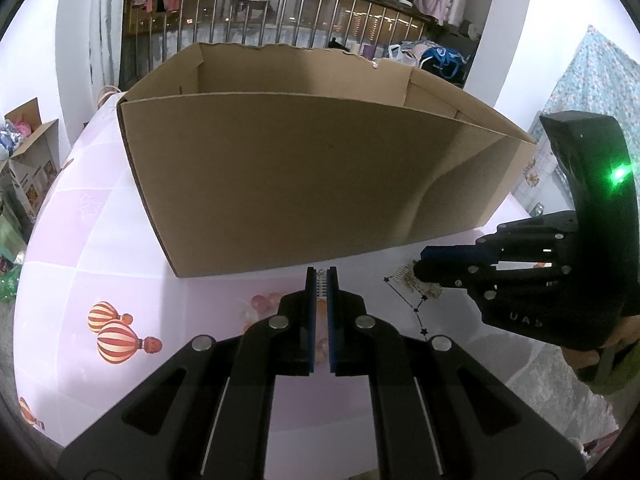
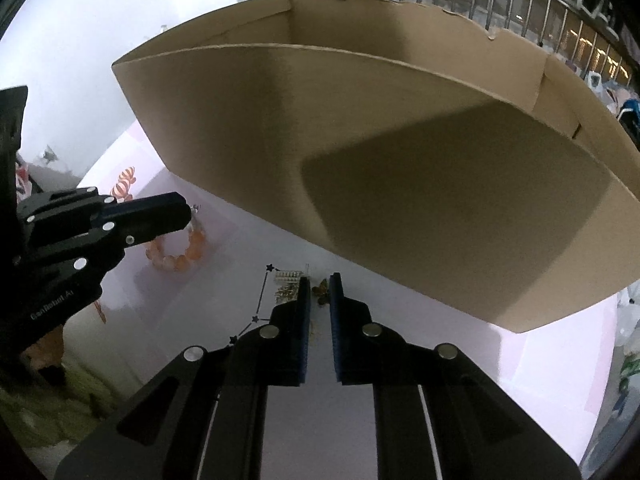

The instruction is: Organize jewelry

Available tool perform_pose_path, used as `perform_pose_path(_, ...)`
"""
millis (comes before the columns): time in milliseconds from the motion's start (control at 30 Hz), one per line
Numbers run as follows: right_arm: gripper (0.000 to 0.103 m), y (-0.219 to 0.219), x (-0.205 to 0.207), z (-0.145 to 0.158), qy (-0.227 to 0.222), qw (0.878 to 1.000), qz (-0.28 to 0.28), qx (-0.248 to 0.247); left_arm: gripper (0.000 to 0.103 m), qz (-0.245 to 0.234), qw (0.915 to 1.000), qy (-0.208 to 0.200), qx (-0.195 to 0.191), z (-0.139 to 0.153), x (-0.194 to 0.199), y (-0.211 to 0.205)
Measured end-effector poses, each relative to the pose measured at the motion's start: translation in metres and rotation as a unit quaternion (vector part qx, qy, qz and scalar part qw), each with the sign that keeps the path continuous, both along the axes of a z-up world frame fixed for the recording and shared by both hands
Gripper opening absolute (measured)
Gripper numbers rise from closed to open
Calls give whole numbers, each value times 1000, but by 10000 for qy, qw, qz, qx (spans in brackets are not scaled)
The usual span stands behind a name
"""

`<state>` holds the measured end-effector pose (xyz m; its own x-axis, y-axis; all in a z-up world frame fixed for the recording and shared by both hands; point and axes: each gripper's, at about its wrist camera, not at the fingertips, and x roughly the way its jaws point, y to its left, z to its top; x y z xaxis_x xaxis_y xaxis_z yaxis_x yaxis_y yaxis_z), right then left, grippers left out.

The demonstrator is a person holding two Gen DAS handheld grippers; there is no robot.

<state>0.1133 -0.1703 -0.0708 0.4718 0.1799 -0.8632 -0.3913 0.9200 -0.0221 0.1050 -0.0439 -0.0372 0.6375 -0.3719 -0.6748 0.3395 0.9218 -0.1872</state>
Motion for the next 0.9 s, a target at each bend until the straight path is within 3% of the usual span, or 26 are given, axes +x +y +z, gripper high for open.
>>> perform_pose_path(200, 2, 3, 4, 1, 35, 9998, -94, 176, 4, -26, 10000, -32, -1, 1, -2, -1)
perform_pose_path(633, 1, -7, -15, 14, -121, 9991, -254, 304, 4, -40, 9999, -93, 5, 2, -7, -1)
perform_pose_path(733, 13, -8, -13, 14, -129, 9997, -125, 161, 4, -45, 9999, -92, 3, 2, -7, -2)
perform_pose_path(800, 28, -4, -12, 14, -213, 9997, -3, 75, 4, -43, 9999, -92, 4, 2, -8, -2)
perform_pose_path(900, 28, -6, -5, 13, -182, 9998, 103, 31, 4, -36, 10000, -86, 2, 2, -7, -2)
